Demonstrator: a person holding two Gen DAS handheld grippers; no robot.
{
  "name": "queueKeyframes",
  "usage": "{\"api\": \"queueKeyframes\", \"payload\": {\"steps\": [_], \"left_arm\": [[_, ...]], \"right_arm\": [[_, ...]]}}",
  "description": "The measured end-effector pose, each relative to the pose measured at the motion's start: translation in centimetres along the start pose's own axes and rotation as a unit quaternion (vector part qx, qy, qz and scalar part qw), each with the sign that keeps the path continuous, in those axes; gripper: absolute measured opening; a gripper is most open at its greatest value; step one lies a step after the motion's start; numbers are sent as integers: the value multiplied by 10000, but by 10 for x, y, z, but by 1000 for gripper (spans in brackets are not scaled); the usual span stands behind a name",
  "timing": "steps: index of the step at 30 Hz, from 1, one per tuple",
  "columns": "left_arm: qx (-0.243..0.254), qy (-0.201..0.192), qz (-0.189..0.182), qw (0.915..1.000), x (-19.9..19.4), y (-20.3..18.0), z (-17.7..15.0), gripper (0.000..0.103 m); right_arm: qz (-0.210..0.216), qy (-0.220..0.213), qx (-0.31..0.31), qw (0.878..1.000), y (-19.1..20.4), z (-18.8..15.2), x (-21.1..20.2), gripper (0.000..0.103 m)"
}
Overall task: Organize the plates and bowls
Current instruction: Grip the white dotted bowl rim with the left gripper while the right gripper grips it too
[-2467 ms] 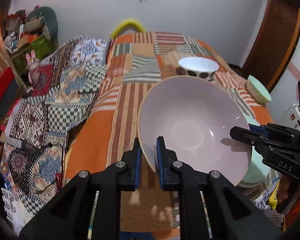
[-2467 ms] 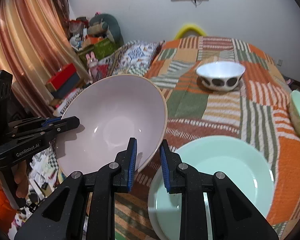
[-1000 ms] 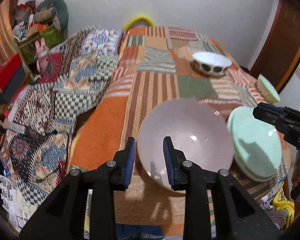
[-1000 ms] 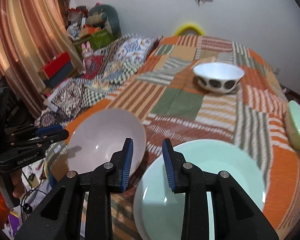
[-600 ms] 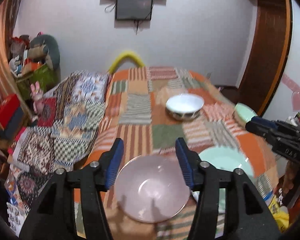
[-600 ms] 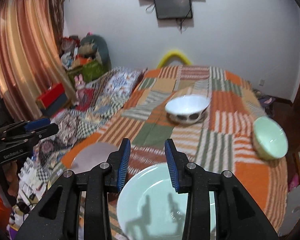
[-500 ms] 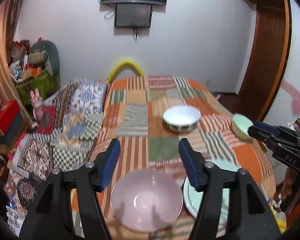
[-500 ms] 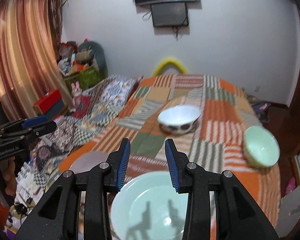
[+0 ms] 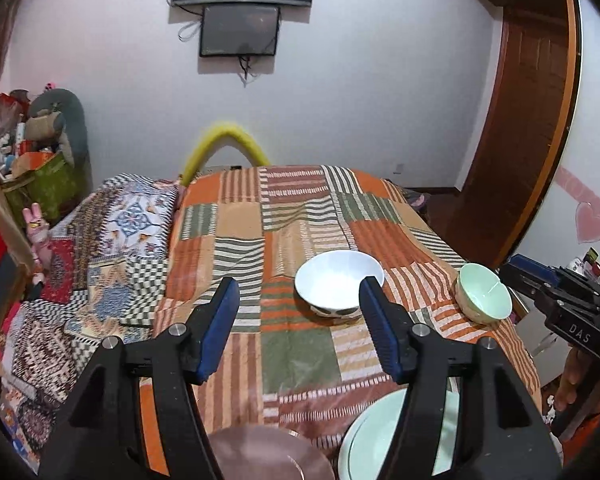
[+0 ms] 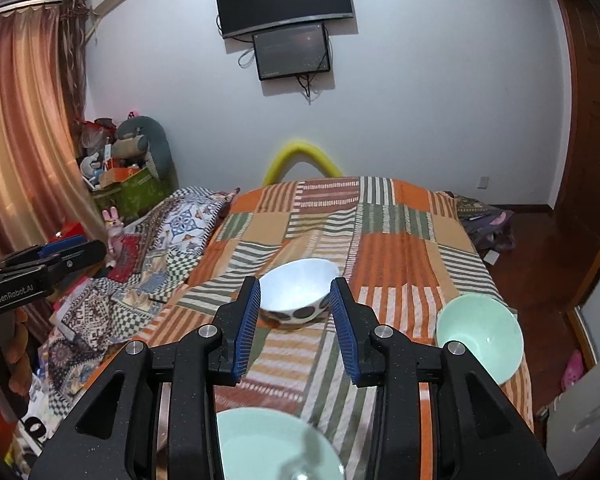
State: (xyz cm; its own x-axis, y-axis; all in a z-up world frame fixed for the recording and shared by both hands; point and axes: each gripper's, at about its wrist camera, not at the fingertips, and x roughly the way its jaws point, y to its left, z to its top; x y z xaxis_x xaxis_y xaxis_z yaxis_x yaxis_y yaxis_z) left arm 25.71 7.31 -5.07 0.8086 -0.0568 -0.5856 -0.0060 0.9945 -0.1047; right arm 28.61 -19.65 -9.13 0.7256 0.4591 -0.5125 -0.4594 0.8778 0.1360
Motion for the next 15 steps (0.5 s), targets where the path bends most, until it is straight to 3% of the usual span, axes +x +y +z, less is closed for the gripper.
{"api": "queueKeyframes", "payload": {"steps": [8, 15], "left_arm": [[-125, 639, -339, 9973, 85, 12, 4, 61], [-229, 1186, -606, 9908, 158, 26, -3, 35]], "right_arm": [[93, 300, 37, 9995, -10, 0, 47, 33], [133, 646, 25, 9978, -16, -10, 95, 33]]}}
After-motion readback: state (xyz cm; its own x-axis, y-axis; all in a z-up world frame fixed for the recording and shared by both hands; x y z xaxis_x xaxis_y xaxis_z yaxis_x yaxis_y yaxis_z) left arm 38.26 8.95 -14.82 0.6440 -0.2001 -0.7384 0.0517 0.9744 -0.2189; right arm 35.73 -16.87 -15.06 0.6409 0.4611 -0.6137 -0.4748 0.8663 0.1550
